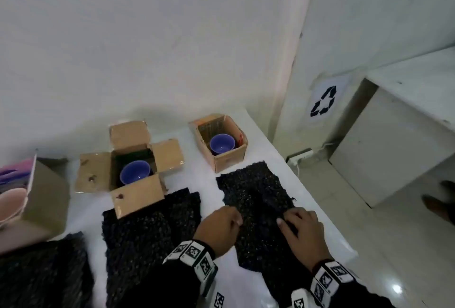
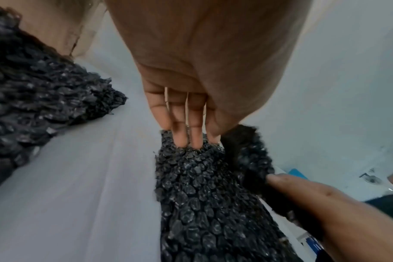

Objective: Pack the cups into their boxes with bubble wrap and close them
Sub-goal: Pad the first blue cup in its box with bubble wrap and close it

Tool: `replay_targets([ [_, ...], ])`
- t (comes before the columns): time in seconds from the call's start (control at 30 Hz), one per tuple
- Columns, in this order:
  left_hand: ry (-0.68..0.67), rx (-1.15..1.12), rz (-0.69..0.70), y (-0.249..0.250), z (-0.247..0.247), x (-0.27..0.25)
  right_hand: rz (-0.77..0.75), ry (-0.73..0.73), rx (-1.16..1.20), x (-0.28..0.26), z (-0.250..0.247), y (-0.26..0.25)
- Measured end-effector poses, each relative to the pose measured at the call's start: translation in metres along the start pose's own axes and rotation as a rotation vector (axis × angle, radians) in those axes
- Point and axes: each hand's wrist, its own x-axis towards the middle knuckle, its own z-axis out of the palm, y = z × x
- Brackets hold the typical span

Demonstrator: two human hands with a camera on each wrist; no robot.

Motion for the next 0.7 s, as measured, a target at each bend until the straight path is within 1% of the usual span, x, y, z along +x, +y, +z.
replay_targets([
  [0.03,0.067,0.001,-0.010,-0.003,0.002,0.004,0.009,0.032,0.096,0.006,-0.001,0.002],
  [0.07,0.134,0.004,-0.018,-0.005,0.003,0.009,0.048,0.020,0.198,0.011,-0.008,-0.001],
  [0.1,0.176,0.012,-0.015,-0.006,0.006,0.013,0.077,0.049,0.319,0.018,-0.013,-0.002],
  [0.17,0.213,0.022,0.017,-0.006,0.013,0.021,0.188,0.096,0.529,0.033,-0.021,-0.001],
  [0.23,0.199,0.046,0.059,-0.001,0.020,0.028,0.277,0.164,0.655,0.046,-0.026,0.003],
  [0.3,0.105,0.100,0.066,0.004,0.029,0.034,0.328,0.210,0.748,0.059,-0.027,0.007],
  [0.37,-0.032,0.228,0.027,0.006,0.035,0.042,0.347,0.218,0.825,0.070,-0.031,0.007],
  [0.4,-0.077,0.301,0.014,0.007,0.038,0.046,0.345,0.208,0.854,0.076,-0.031,0.007],
  [0.43,-0.094,0.360,0.008,0.007,0.041,0.049,0.331,0.193,0.876,0.080,-0.033,0.005],
  [0.5,-0.047,0.402,0.004,0.004,0.044,0.056,0.300,0.165,0.900,0.087,-0.036,0.002],
  [0.6,0.042,0.361,0.011,-0.002,0.043,0.064,0.290,0.122,0.906,0.093,-0.041,-0.001],
  [0.67,0.104,0.323,0.050,-0.002,0.040,0.068,0.292,0.114,0.910,0.098,-0.039,0.004],
  [0.7,0.168,0.288,0.082,-0.002,0.037,0.070,0.289,0.118,0.900,0.101,-0.039,0.006],
])
